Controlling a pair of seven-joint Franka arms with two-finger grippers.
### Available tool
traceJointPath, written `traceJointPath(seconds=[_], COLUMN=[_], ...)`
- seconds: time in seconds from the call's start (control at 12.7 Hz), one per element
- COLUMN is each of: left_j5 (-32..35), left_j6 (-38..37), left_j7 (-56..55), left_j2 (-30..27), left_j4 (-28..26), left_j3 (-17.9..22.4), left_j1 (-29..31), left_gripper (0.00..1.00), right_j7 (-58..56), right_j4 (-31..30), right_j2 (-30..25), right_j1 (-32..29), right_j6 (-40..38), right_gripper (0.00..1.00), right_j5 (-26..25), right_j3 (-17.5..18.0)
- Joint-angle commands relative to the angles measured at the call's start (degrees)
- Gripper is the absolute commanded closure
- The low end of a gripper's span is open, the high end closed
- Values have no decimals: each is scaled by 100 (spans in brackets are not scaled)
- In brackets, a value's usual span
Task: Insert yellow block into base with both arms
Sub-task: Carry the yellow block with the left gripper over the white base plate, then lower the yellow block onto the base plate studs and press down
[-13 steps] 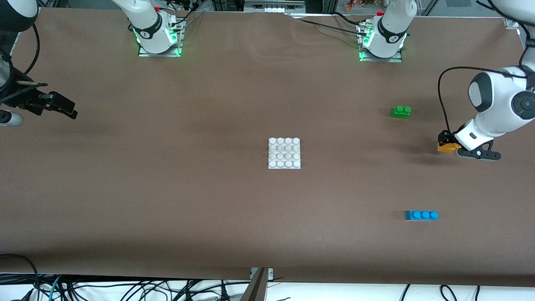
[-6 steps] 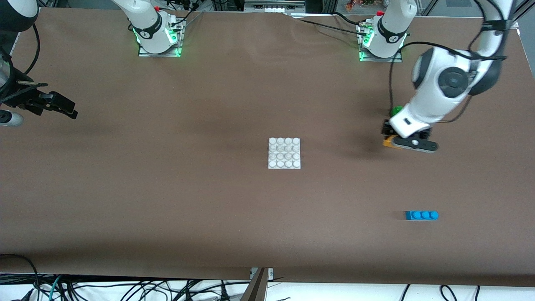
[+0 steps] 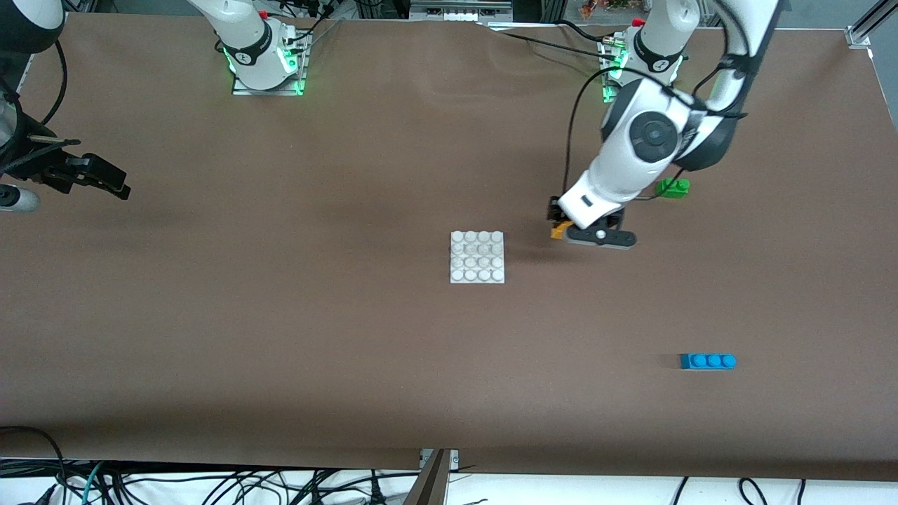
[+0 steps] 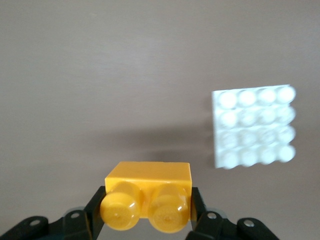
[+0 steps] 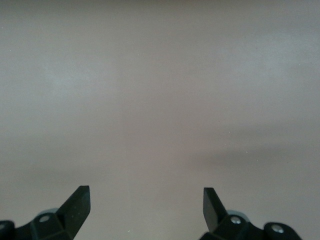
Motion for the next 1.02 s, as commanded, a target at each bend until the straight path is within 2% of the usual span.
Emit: traceJointPath(seconds=[0.0, 0.39, 0.94], left_j5=[-78, -78, -52], left_j6=[-84, -75, -5], left_j7=[-1074, -2228, -2511], left_j2=[996, 1894, 2247], left_j4=[1070, 2030, 2198], left_j3=[91, 144, 214], left_j1=[-675, -1230, -1433], left_gripper=[100, 100, 100], right_j7=[-54, -54, -54], right_j4=[-55, -55, -64], right_j2=[-66, -66, -66], right_j1=[-37, -37, -37], right_j6=[-25, -25, -25], right_gripper=[0, 0, 0], right_j5=[-21, -21, -30], right_j3=[47, 47, 38])
